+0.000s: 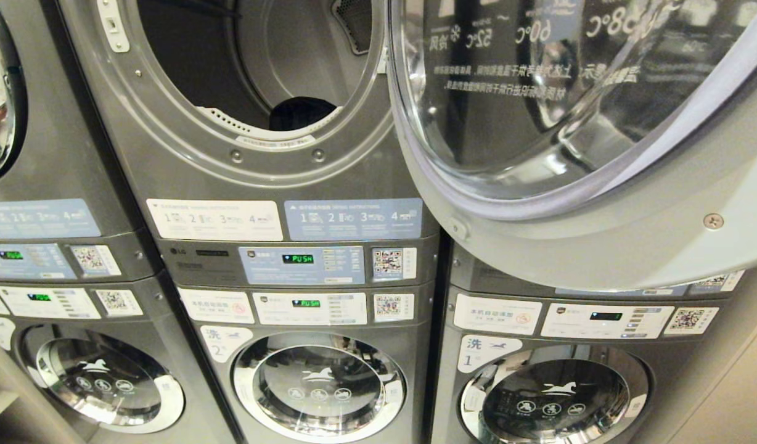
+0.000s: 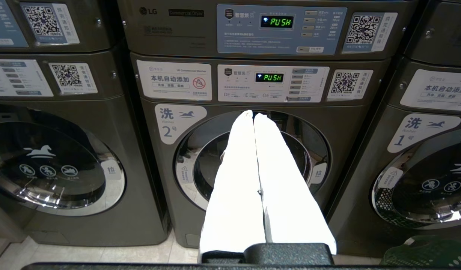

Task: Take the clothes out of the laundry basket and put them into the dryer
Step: Close the dryer

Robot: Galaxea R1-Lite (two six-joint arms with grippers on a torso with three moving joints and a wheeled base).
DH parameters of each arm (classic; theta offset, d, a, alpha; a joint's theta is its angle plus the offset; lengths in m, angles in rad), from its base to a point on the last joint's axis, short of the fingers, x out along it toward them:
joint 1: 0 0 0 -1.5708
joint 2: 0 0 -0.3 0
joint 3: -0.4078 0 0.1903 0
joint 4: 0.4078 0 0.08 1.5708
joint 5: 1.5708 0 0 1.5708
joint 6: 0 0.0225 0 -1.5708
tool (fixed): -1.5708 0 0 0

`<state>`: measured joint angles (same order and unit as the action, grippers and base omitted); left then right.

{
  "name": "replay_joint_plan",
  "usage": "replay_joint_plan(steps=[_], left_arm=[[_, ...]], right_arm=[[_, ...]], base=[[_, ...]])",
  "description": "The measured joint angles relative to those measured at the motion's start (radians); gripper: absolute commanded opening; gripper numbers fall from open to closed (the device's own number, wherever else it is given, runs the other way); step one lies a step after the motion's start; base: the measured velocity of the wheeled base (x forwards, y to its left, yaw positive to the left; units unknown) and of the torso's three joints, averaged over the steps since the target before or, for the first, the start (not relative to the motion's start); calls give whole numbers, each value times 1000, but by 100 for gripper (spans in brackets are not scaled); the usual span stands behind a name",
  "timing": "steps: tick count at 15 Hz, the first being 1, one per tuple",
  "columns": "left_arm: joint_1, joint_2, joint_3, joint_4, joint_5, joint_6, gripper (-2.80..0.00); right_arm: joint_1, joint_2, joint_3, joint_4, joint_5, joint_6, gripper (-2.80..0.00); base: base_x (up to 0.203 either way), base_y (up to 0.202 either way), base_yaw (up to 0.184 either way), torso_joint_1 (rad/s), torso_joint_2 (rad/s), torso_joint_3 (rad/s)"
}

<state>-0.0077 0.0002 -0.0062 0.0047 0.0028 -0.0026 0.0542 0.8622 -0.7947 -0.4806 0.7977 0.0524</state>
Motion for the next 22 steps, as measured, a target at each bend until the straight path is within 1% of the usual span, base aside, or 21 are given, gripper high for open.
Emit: replay_joint_plan(steps=[2, 4, 13, 18, 20, 22], left_arm=[[0, 0, 0, 0, 0, 0, -280], [0, 0, 0, -1, 0, 0, -280], [0, 0, 0, -1, 0, 0, -280], [0, 0, 0, -1, 0, 0, -280], [0, 0, 0, -1, 0, 0, -280], [0, 0, 0, -1, 0, 0, -280]], right_arm=[[39, 30, -5, 4, 20, -60, -280], [115, 74, -30, 5, 20, -84, -280], [412, 244, -119, 5, 13, -92, -280], [549, 355, -205, 3, 5, -103, -280], [617, 403, -241, 3, -28, -125, -280], [707, 457, -287, 2, -82, -131, -280]], base=[[0, 0, 0, 0, 0, 0], [0, 0, 0, 0, 0, 0], [0, 0, 0, 0, 0, 0], [0, 0, 0, 0, 0, 0], [0, 0, 0, 0, 0, 0], [0, 0, 0, 0, 0, 0]])
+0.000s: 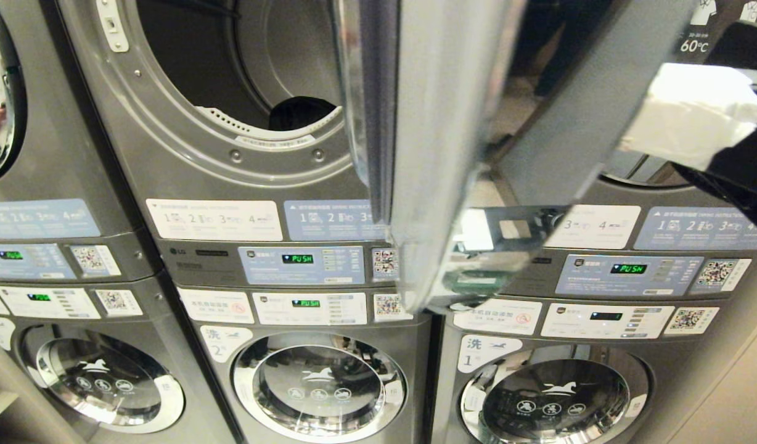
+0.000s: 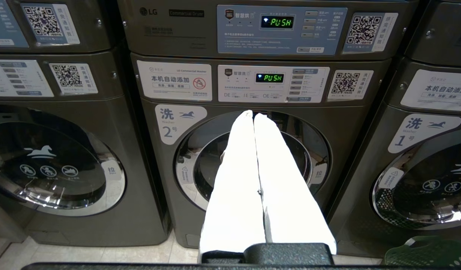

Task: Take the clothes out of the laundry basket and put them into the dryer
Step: Close the dryer

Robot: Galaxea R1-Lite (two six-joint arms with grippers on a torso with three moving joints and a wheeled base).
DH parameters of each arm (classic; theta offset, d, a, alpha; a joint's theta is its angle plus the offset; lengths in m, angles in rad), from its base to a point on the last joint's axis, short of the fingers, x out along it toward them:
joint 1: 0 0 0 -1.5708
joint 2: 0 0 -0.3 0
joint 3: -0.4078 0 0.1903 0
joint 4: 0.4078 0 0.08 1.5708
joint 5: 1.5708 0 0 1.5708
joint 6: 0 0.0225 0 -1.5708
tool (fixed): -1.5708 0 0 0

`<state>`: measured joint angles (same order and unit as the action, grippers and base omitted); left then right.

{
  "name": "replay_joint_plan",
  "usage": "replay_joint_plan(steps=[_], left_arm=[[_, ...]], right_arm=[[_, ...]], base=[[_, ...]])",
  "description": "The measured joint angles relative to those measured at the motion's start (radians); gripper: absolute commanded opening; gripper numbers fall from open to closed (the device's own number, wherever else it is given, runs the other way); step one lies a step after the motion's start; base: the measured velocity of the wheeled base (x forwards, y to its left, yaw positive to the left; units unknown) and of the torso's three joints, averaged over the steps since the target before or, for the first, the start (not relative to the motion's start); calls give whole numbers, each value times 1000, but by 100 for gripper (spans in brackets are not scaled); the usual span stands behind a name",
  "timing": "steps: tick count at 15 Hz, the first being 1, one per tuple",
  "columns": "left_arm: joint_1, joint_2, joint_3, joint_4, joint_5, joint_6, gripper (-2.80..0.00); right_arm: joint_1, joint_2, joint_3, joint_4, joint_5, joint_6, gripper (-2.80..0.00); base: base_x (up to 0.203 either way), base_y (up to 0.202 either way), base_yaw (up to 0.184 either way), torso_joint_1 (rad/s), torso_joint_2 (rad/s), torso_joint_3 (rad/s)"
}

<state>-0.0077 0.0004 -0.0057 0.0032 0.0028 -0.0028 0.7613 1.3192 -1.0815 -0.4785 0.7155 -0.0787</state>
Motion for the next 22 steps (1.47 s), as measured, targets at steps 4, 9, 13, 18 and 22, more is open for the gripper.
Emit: replay_joint_plan(steps=[4, 9, 13, 18, 22], left_arm=[[0, 0, 0, 0, 0, 0, -280], [0, 0, 0, 0, 0, 0, -280], [0, 0, 0, 0, 0, 0, -280], [0, 0, 0, -1, 0, 0, -280], [0, 0, 1, -1, 0, 0, -280]], right_arm=[[141, 126, -101, -3, -86, -21, -280], [245, 332, -278, -41, -150, -51, -280], [291, 547, -457, -152, -247, -50, -280], [307, 811, -781, -238, -441, -32, -280], [256, 870, -857, -239, -561, 9, -280]], base=[[0, 0, 0, 0, 0, 0], [0, 0, 0, 0, 0, 0], [0, 0, 0, 0, 0, 0], [0, 0, 0, 0, 0, 0], [0, 0, 0, 0, 0, 0]])
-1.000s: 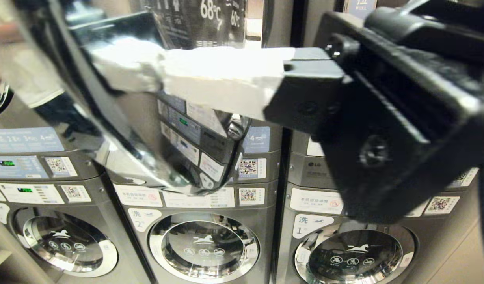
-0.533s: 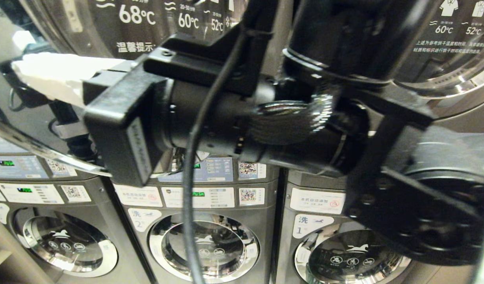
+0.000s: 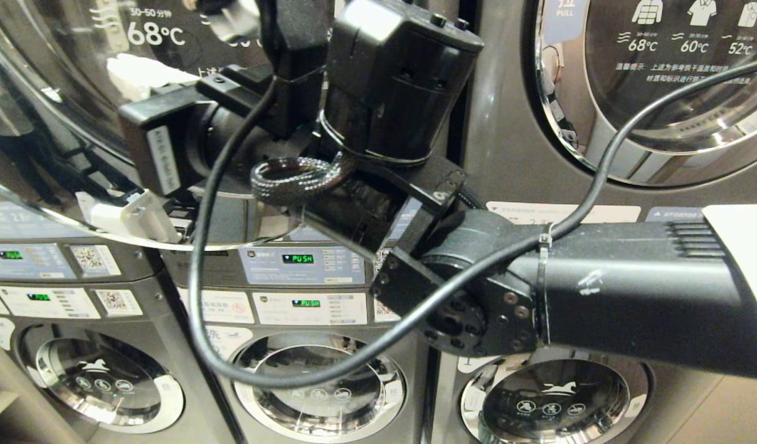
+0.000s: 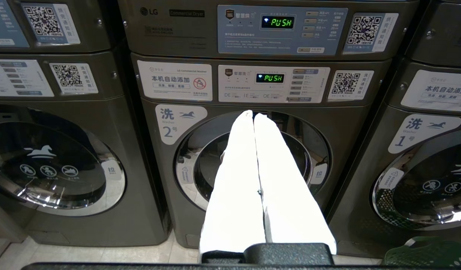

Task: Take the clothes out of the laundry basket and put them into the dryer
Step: Close the dryer

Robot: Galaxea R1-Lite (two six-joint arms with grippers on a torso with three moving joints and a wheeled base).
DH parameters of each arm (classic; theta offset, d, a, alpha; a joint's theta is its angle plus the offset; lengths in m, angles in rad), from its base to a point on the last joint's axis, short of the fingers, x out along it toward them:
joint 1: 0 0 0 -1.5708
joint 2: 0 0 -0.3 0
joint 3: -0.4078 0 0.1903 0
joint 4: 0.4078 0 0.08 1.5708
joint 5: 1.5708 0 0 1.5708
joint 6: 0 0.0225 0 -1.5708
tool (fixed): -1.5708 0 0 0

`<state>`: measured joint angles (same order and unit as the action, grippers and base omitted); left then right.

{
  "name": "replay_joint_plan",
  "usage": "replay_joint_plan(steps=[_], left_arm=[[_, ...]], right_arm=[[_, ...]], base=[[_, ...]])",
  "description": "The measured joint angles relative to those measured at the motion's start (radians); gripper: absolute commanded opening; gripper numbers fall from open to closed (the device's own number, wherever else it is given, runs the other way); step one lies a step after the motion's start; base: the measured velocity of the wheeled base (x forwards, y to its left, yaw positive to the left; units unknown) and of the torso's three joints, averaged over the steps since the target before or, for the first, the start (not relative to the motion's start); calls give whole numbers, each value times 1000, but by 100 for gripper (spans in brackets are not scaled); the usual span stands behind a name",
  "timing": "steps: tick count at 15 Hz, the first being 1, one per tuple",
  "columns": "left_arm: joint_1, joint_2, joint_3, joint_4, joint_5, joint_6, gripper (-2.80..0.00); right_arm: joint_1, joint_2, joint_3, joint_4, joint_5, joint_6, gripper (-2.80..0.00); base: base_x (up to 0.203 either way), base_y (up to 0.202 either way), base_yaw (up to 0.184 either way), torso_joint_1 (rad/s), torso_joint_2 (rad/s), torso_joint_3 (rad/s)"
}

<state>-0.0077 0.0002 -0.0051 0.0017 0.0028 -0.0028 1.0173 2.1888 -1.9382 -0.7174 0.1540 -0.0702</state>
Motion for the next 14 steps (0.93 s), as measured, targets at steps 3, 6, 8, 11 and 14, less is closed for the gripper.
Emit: replay_joint_plan(steps=[3, 6, 8, 11, 14], left_arm=[[0, 0, 0, 0, 0, 0, -280], [0, 0, 0, 0, 0, 0, -280], [0, 0, 1, 0, 0, 0, -280], [0, 0, 0, 0, 0, 0, -280], [0, 0, 0, 0, 0, 0, -280]], right_arm=[[-110, -17, 27, 11, -3, -11, -280], [-237, -97, 172, 12, 0, -23, -280], [-320, -192, 321, 11, 5, -30, -280], [-456, -376, 589, 15, 39, -75, -280], [-597, -572, 830, 57, 95, -120, -280]], base=[[0, 0, 0, 0, 0, 0], [0, 0, 0, 0, 0, 0], [0, 0, 0, 0, 0, 0], [0, 0, 0, 0, 0, 0], [0, 0, 0, 0, 0, 0]])
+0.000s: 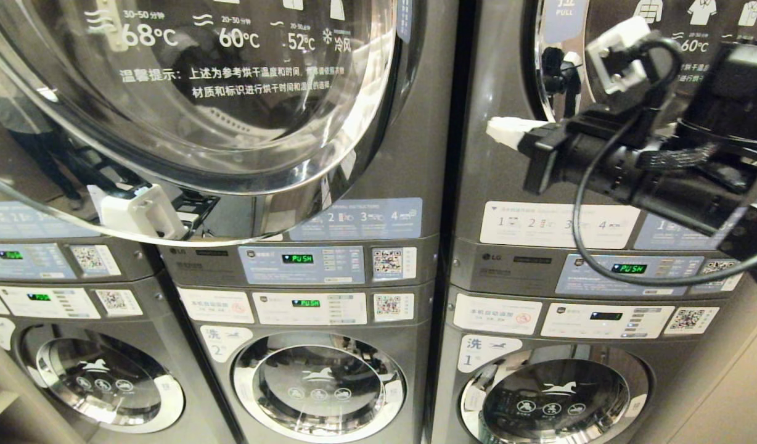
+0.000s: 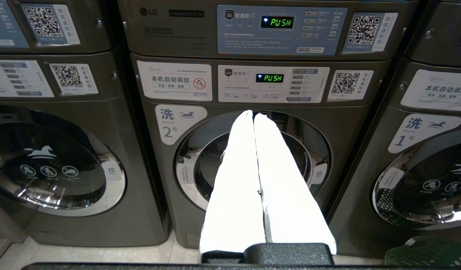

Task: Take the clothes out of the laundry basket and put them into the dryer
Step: Close the dryer

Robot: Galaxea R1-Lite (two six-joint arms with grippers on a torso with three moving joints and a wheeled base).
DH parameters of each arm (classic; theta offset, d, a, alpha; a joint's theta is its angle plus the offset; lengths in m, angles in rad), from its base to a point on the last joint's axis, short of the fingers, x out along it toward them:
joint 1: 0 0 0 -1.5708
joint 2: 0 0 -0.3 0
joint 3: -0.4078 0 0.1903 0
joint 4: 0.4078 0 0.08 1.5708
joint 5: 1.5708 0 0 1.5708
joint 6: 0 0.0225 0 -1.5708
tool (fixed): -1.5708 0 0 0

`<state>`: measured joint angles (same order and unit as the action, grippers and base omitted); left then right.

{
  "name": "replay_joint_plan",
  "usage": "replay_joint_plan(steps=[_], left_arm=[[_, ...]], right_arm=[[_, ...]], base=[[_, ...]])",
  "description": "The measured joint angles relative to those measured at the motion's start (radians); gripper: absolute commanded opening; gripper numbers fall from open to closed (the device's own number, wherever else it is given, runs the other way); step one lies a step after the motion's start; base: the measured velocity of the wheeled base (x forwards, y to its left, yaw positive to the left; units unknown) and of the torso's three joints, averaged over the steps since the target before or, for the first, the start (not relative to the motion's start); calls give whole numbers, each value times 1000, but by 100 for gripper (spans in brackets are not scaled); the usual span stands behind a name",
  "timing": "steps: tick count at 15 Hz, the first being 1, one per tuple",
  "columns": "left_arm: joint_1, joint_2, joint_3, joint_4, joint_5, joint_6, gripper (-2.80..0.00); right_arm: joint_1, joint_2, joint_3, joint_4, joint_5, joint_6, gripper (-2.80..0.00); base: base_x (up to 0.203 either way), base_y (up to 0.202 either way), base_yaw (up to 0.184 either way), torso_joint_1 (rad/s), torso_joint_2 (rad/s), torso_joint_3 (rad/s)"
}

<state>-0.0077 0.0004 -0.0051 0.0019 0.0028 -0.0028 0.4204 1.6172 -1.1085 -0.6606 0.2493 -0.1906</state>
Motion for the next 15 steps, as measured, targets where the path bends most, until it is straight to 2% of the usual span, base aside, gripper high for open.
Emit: replay_joint_plan(steps=[6, 8, 11, 13, 15], left_arm=[[0, 0, 0, 0, 0, 0, -280], [0, 0, 0, 0, 0, 0, -280], [0, 0, 0, 0, 0, 0, -280], [0, 0, 0, 0, 0, 0, -280], [0, 0, -1, 1, 0, 0, -280]], right_arm=[[-279, -390, 359, 277, 13, -12, -280], [-362, -551, 542, 348, 15, -7, -280], [-425, -814, 814, 379, -17, -13, -280], [-440, -991, 966, 402, -88, -24, -280], [-450, -1168, 1046, 476, -160, -27, -280]], base=[[0, 0, 0, 0, 0, 0], [0, 0, 0, 0, 0, 0], [0, 0, 0, 0, 0, 0], [0, 0, 0, 0, 0, 0], [0, 0, 0, 0, 0, 0]])
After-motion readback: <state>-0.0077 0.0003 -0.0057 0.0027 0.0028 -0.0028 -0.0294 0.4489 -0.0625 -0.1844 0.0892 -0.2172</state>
